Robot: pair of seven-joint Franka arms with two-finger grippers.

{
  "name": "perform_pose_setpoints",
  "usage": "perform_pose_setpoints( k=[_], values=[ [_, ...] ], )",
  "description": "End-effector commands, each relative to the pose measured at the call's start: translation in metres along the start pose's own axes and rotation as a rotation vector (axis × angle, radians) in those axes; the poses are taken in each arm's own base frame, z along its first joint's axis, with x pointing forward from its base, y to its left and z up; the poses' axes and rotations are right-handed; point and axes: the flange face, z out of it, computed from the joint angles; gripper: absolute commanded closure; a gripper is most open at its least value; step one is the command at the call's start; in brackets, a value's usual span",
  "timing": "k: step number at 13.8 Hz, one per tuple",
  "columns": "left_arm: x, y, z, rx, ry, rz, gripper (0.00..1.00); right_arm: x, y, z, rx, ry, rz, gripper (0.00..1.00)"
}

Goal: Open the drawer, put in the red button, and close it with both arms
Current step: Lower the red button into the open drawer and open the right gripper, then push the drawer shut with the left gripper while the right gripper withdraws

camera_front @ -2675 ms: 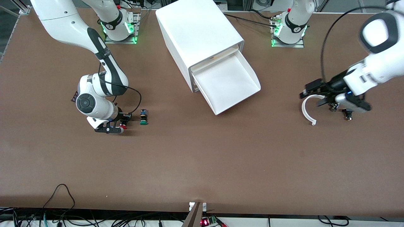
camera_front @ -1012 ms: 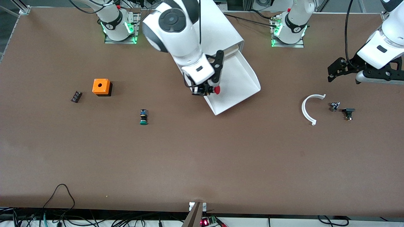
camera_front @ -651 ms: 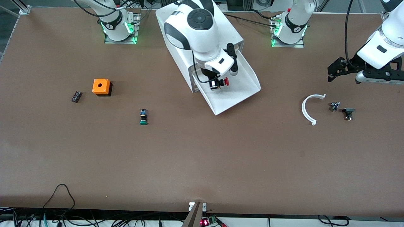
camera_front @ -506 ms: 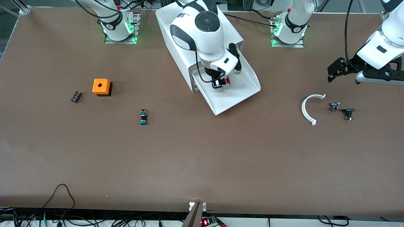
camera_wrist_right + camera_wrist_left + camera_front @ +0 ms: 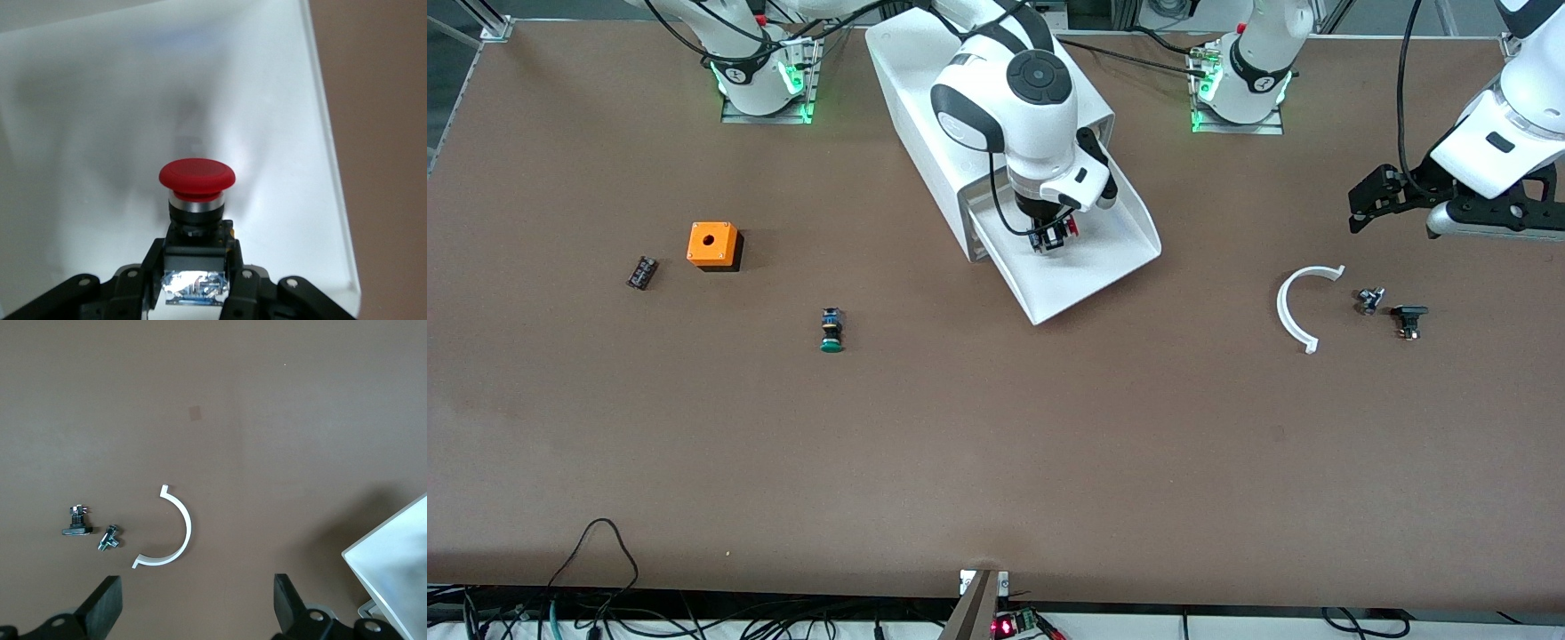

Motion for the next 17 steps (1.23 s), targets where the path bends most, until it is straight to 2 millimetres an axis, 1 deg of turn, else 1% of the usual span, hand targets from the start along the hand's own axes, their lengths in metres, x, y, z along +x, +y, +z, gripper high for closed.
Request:
perform_pose_setpoints(
  k=[1, 2, 3, 4, 5, 7, 8, 9, 10, 12, 13, 14, 15, 16, 17],
  values=[
    [0.005, 0.008, 0.002, 0.023, 0.011, 0.015, 0.0, 0.018, -0.005, 0.012, -0.007, -0.01, -0.029, 0.75],
    [0.005, 0.012, 0.003, 0.045, 0.01, 0.029, 0.0, 0.02, -0.005, 0.014, -0.009, -0.008, -0.022, 0.6],
    [0.007, 0.005, 0.002, 0.037, 0.019, 0.019, 0.0, 0.021, -0.006, 0.014, -0.009, -0.007, 0.013, 0.01],
    [0.007, 0.006, 0.002, 0.012, 0.023, 0.023, 0.0, 0.021, -0.005, 0.009, -0.016, -0.003, 0.055, 0.0],
    [0.007, 0.009, 0.002, 0.01, 0.023, 0.026, 0.0, 0.02, 0.0, -0.002, -0.031, 0.009, 0.082, 0.0],
    [0.01, 0.012, 0.007, -0.003, 0.019, 0.015, 0.0, 0.015, 0.017, -0.043, -0.088, 0.05, 0.113, 0.0],
    [0.015, 0.013, 0.012, -0.007, 0.033, 0.013, 0.0, 0.01, 0.026, -0.07, -0.128, 0.072, 0.132, 0.0],
    [0.022, 0.019, 0.019, -0.009, 0.045, 0.009, 0.0, -0.007, 0.039, -0.095, -0.167, 0.084, 0.181, 0.0],
    [0.031, 0.032, 0.039, -0.016, 0.028, -0.028, 0.0, -0.026, 0.05, -0.115, -0.189, 0.098, 0.256, 0.0],
    [0.052, 0.061, 0.086, -0.037, 0.012, -0.166, 0.0, -0.066, 0.064, -0.165, -0.25, 0.125, 0.4, 0.0],
    [0.057, 0.088, 0.103, -0.047, 0.016, -0.213, 0.0, -0.094, 0.072, -0.188, -0.278, 0.121, 0.492, 0.0],
    [0.061, 0.111, 0.119, -0.062, 0.035, -0.258, 0.0, -0.126, 0.084, -0.196, -0.293, 0.103, 0.592, 0.0],
    [0.062, 0.129, 0.143, -0.074, 0.032, -0.304, 0.0, -0.156, 0.094, -0.202, -0.312, 0.089, 0.699, 0.0],
    [0.06, 0.147, 0.161, -0.091, 0.048, -0.328, 0.0, -0.19, 0.103, -0.201, -0.306, 0.068, 0.841, 0.0],
    [0.057, 0.156, 0.183, -0.106, 0.063, -0.349, 0.0, -0.222, 0.11, -0.192, -0.276, 0.049, 1.022, 0.0]
  ],
)
